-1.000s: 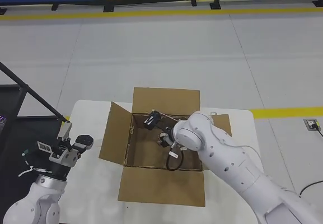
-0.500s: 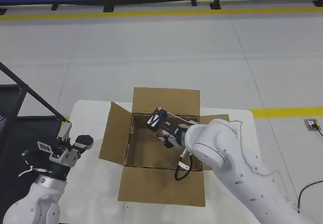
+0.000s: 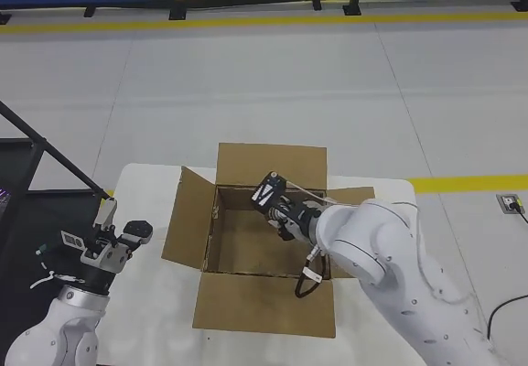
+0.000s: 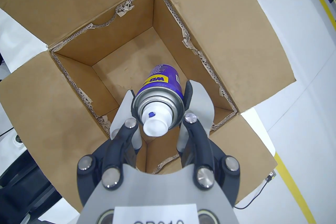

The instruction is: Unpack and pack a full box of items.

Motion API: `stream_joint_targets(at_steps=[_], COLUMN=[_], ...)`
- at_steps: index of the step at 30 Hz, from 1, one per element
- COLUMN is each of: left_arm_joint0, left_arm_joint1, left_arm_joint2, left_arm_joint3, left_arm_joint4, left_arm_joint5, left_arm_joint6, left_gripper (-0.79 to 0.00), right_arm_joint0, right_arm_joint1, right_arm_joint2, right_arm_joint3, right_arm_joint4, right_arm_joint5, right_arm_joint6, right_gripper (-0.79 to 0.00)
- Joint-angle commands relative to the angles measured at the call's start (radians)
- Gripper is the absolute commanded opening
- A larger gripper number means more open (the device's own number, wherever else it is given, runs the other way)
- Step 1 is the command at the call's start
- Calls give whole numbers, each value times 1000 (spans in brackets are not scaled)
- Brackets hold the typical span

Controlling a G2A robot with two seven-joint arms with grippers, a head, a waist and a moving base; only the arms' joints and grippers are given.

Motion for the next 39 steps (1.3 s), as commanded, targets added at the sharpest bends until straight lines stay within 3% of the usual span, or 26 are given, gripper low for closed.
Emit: stream_joint_targets(at_steps=[1, 11, 24, 31, 39], left_arm_joint0=[0, 0, 0, 0, 0], left_arm_joint1=[0, 0, 0, 0, 0], left_arm_joint2=[0, 0, 0, 0, 0], left_arm_joint3=[0, 0, 0, 0, 0], left_arm_joint4=[0, 0, 0, 0, 0], left_arm_joint5=[0, 0, 0, 0, 0], left_arm_joint6=[0, 0, 0, 0, 0], left_gripper=[0, 0, 0, 0, 0], right_arm_joint0=[-8, -145, -469, -591, -660], right_arm_joint1=[3, 35, 72, 79, 78], right_arm_joint2=[14, 147, 419, 569, 633], right_arm_joint3=[-24, -215, -511, -578, -581], right_arm_joint4=[-11, -111, -375, -425, -389], right_arm_joint5=[10, 84, 281, 309, 334], right_arm_joint6=[10, 104, 181, 227, 165], right_gripper=[-785, -785, -785, -785, -785])
